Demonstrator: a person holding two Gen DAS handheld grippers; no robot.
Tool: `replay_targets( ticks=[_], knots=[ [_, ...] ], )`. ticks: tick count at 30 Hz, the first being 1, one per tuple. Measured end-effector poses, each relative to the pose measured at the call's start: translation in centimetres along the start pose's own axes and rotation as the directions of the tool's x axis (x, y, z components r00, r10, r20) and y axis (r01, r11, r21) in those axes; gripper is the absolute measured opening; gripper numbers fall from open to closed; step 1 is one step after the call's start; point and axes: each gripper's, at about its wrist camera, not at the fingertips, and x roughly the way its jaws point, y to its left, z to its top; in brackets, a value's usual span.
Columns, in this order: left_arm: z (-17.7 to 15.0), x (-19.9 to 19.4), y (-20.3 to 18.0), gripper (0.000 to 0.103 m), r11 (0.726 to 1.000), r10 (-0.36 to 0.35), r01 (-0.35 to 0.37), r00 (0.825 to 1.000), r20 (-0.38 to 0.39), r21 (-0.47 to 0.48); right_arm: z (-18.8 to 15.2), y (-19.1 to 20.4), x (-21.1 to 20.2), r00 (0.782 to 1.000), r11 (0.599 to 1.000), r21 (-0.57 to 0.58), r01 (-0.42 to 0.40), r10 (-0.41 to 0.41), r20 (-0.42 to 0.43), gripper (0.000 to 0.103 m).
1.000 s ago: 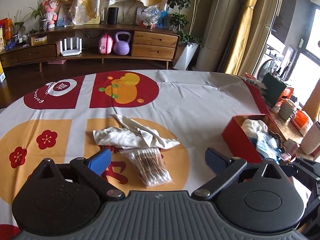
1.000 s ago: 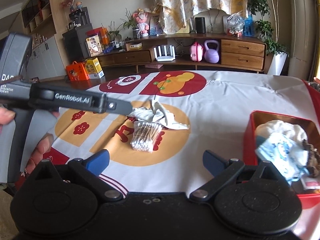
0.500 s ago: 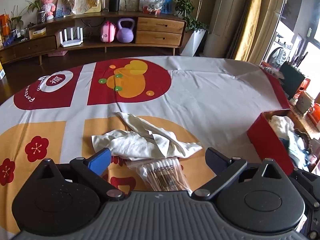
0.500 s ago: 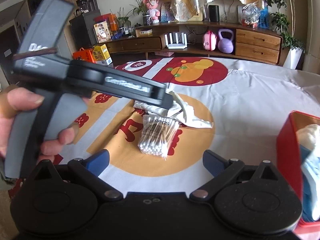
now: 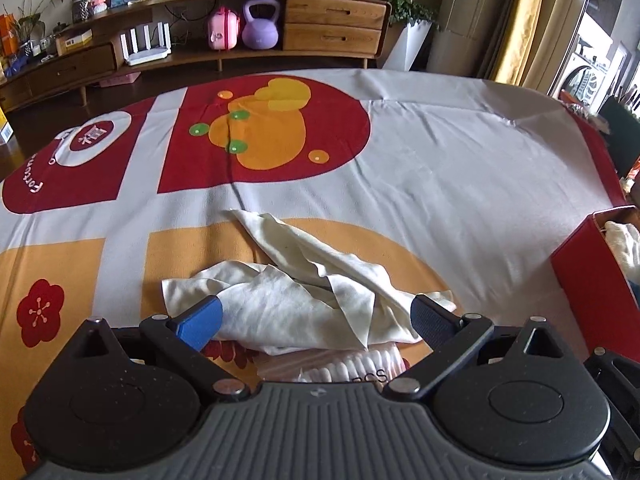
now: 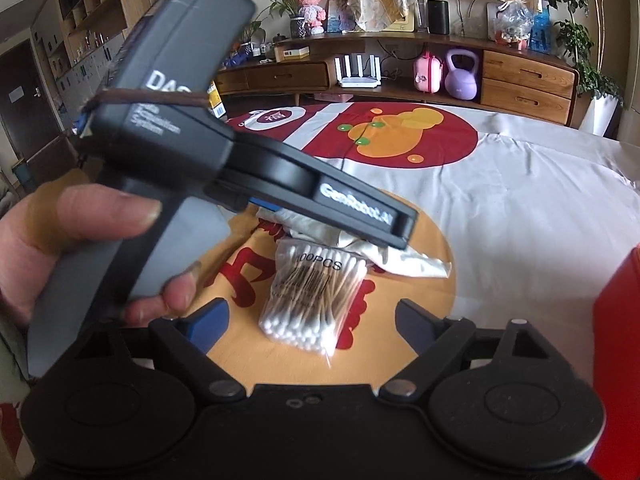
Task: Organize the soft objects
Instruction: 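Grasp the white cloth with the left tool while the right tool grasps the cotton swab bag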
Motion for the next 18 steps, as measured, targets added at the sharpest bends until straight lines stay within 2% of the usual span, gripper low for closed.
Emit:
replay_targets(
  ticks=[4,5,12,14,18],
  knots=[
    [0.0,1.1,0.3,0.101,1.000,0.019,-0.019,1.000,-0.016,0.003,0.1,0.2,1.1,1.000,1.000,-0.020,0.000,0.000,-0.012,0.085],
    [0.0,1.2,0.4,0.101,1.000,0.027,-0.027,1.000,-0.013,0.008,0.1,0.3,1.3,1.000,1.000,-0.023,0.000,0.000,-0.014,0.082],
    [-0.1,1.5,0.4,0.100,0.998,0.048,-0.048,0.999,0.002,0.034,0.1,0.7,2.3,1.000,0.999,-0.044,-0.004,0.003,-0.025,0.075],
    [0.0,1.6,0.3,0.100,0.997,0.060,-0.060,0.998,0.003,0.043,0.1,0.8,2.4,1.000,0.999,-0.047,-0.015,0.014,-0.026,0.068],
    [-0.1,1.5,0.4,0.095,0.997,0.066,-0.067,0.998,0.011,0.040,0.0,0.9,2.3,0.999,0.999,-0.037,-0.025,0.024,-0.035,0.062]
  ],
)
